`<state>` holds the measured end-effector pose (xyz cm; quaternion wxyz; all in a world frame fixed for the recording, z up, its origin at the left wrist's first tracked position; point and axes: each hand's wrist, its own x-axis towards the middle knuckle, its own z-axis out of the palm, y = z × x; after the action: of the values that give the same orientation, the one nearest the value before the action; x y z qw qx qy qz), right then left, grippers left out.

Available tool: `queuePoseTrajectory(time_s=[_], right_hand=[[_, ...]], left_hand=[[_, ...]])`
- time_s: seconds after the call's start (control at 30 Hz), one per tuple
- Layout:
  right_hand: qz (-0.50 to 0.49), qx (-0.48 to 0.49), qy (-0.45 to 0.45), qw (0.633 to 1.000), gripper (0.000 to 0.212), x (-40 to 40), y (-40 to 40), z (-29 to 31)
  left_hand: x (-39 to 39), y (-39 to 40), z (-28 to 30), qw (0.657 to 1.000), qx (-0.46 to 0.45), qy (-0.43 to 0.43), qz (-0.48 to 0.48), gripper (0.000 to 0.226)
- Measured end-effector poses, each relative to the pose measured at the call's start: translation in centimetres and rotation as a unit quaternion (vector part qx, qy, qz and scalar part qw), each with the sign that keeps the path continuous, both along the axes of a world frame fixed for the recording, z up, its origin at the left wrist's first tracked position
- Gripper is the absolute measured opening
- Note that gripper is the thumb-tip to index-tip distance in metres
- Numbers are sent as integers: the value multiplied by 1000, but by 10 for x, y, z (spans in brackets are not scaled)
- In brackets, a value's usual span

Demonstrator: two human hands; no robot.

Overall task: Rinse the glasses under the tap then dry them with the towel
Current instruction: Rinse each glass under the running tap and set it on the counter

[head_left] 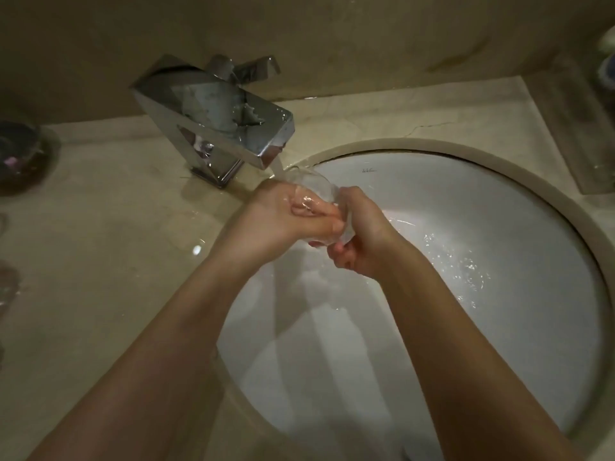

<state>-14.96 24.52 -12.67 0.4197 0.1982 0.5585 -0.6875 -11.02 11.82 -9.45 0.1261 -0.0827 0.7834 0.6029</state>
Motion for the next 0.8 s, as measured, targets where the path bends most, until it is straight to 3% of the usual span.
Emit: queuePoseTrajectory(time_s=[0.07,0.13,0.2,0.27,0.37,0.47,0.53,0.6,0.67,0.73,0.8], right_hand=[[-10,39,67,997,40,3,-6,-4],[-49,105,199,973,41,12,-14,-9],[-82,110,269,953,40,21,-17,-13],[-101,85,241,961,43,23,-14,-18],[-142,24,127,981,48,25,-13,-13],[-206,-85,31,974,47,31,-14,-10],[-222,-150,-3,963,46,36,-14,-8],[-205,-190,-11,960,45,39,-15,-8],[-153,-149,14,977,43,39,-17,-5],[-119,-37,80,989,43,37,-18,-2],[-137,30,162,977,49,38,-21,-1]], left_hand=[[-4,-2,-3,999,14,-3,40,5],[-10,-3,-4,991,70,-16,116,15],[-11,-2,-1,985,95,-16,143,17],[-7,0,-1,990,75,-6,121,19],[0,2,-7,995,22,12,100,21],[7,7,-12,987,-36,61,144,35],[19,18,-15,976,-8,90,197,52],[25,30,-25,958,89,110,248,68],[26,35,-31,932,182,105,294,79],[25,33,-34,919,203,98,324,81],[24,30,-36,919,197,109,323,79]])
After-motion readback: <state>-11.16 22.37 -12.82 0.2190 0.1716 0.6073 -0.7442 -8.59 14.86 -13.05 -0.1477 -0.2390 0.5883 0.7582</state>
